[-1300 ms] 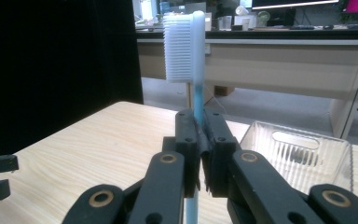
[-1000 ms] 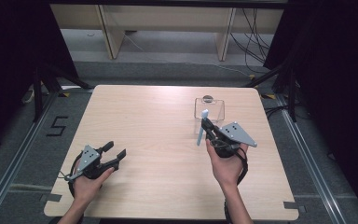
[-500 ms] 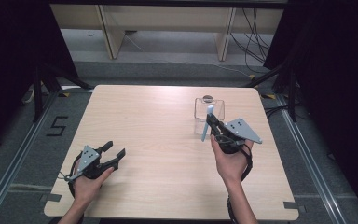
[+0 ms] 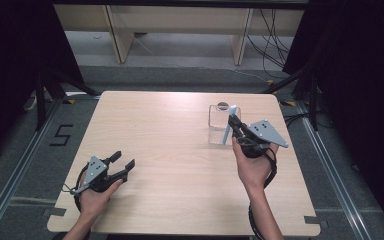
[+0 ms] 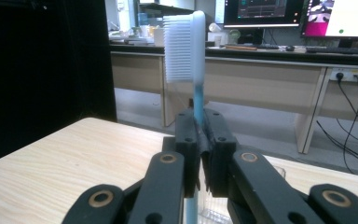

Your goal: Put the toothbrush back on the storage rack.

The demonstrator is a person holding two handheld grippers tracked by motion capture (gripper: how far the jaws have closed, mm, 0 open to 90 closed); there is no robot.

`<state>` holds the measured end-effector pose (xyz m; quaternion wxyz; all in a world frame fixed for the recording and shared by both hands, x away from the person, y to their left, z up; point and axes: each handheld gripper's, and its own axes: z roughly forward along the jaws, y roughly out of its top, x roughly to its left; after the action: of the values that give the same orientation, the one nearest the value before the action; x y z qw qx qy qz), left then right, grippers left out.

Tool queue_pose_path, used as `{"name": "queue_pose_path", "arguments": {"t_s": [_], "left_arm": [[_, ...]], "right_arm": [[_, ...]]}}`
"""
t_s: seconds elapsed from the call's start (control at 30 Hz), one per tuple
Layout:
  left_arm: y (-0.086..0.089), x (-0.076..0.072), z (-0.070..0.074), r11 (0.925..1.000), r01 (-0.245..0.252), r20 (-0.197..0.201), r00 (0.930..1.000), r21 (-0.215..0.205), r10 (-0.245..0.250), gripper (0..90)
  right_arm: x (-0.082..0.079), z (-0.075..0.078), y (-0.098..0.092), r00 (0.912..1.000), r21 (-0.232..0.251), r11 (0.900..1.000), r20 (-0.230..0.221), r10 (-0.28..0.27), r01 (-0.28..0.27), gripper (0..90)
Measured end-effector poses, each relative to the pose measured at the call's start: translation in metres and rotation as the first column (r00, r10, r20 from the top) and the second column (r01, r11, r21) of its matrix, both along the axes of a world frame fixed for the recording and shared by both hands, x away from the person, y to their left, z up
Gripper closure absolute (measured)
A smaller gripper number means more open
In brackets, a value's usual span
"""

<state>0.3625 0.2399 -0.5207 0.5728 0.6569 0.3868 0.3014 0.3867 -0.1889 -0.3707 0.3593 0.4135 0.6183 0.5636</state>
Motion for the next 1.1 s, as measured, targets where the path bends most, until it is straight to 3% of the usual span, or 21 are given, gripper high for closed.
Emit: {"name": "queue_pose_path", "arguments": {"t_s": [0.03, 0.07, 0.17, 0.2, 0.27, 0.37, 0.5, 1.1], "left_arm": [[0.0, 0.001, -0.001, 0.9999, 0.004, 0.013, 0.9999, -0.012, -0.004, 35.4], [0.0, 0.0, 0.0, 1.0, 0.001, 0.004, 1.0, -0.003, -0.001, 35.4], [0.0, 0.0, -0.001, 1.0, -0.002, -0.001, 1.0, -0.004, 0.002, 35.4], [0.0, 0.0, -0.001, 1.0, -0.002, -0.001, 1.0, -0.002, 0.002, 35.4], [0.0, 0.0, -0.002, 1.0, -0.001, 0.0, 1.0, -0.004, 0.001, 35.3], [-0.002, 0.001, -0.003, 0.9998, 0.002, 0.016, 0.9999, -0.017, -0.001, 35.3], [-0.001, 0.0, -0.003, 1.0, -0.003, 0.003, 1.0, 0.008, 0.003, 35.2], [-0.002, 0.0, -0.004, 0.9999, -0.006, 0.011, 0.9999, -0.008, 0.007, 34.7]], "right_arm": [[0.0, 0.001, -0.001, 0.9999, 0.006, 1.0, -0.013, 0.002, -0.002, 86.1], [0.002, 0.003, -0.003, 1.0, -0.004, 1.0, 0.004, -0.001, 0.001, 86.1], [0.002, 0.005, -0.004, 0.9999, 0.011, 1.0, -0.01, -0.01, 0.01, 86.1], [0.004, 0.005, -0.006, 0.9997, -0.013, 1.0, 0.02, -0.015, 0.016, 86.1], [0.003, 0.006, -0.006, 0.9999, 0.008, 1.0, -0.004, -0.016, 0.016, 86.1], [0.006, 0.007, -0.008, 0.9998, -0.001, 1.0, 0.001, -0.02, 0.02, 86.1], [0.01, 0.008, -0.012, 0.9995, 0.003, 0.999, 0.0, -0.032, 0.032, 86.1], [0.026, 0.016, -0.021, 0.9974, 0.006, 0.997, 0.009, -0.071, 0.071, 86.1]]}}
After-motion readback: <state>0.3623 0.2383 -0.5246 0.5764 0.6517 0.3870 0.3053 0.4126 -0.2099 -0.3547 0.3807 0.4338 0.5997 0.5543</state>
